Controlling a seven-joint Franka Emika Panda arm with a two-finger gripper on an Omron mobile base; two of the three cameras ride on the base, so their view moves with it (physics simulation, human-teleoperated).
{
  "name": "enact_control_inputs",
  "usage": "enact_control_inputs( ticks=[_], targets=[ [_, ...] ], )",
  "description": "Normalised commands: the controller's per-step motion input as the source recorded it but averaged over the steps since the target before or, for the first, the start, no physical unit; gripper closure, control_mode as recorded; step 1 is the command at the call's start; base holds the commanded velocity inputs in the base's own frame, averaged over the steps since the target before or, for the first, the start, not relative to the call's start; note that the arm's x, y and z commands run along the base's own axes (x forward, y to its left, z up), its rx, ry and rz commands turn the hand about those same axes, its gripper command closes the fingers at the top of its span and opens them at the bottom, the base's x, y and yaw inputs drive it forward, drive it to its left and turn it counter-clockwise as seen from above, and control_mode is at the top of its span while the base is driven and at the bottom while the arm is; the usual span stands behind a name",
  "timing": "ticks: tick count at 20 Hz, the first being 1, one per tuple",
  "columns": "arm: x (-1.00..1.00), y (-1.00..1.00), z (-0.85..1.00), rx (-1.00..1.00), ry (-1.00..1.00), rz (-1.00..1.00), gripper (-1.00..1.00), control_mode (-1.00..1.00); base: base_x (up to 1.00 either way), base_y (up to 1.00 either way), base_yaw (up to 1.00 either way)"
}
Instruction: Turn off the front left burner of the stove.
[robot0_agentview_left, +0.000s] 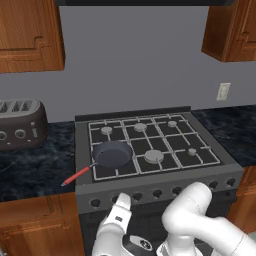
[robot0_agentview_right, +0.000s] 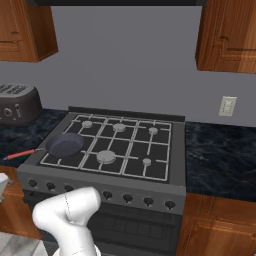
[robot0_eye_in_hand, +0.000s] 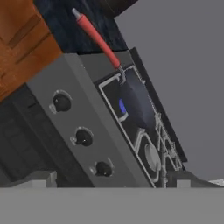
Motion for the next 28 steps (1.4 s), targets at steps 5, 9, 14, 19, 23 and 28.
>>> enact_control_inputs(
  ticks=[5, 9, 14, 19, 23, 28],
  targets=[
    [0.0, 0.0, -0.31, 0.0, -0.28, 0.01, -1.0, -1.0, 0.0, 0.0, 0.0],
    [0.01, 0.0, -0.17, 0.03, -0.31, 0.02, -1.0, -1.0, 0.0, 0.0, 0.0],
    [0.03, 0.0, -0.14, 0.09, -0.21, 0.01, -1.0, -1.0, 0.0, 0.0, 0.0],
    [0.12, 0.01, -0.05, 0.14, -0.08, 0.0, -1.0, -1.0, 0.0, 0.0, 0.0],
    [0.18, 0.14, 0.0, 0.13, 0.0, 0.0, -1.0, -1.0, 0.0, 0.0, 0.0],
    [0.21, 0.17, 0.02, 0.1, 0.0, 0.0, -1.0, -1.0, 0.0, 0.0, 0.0]
  ],
)
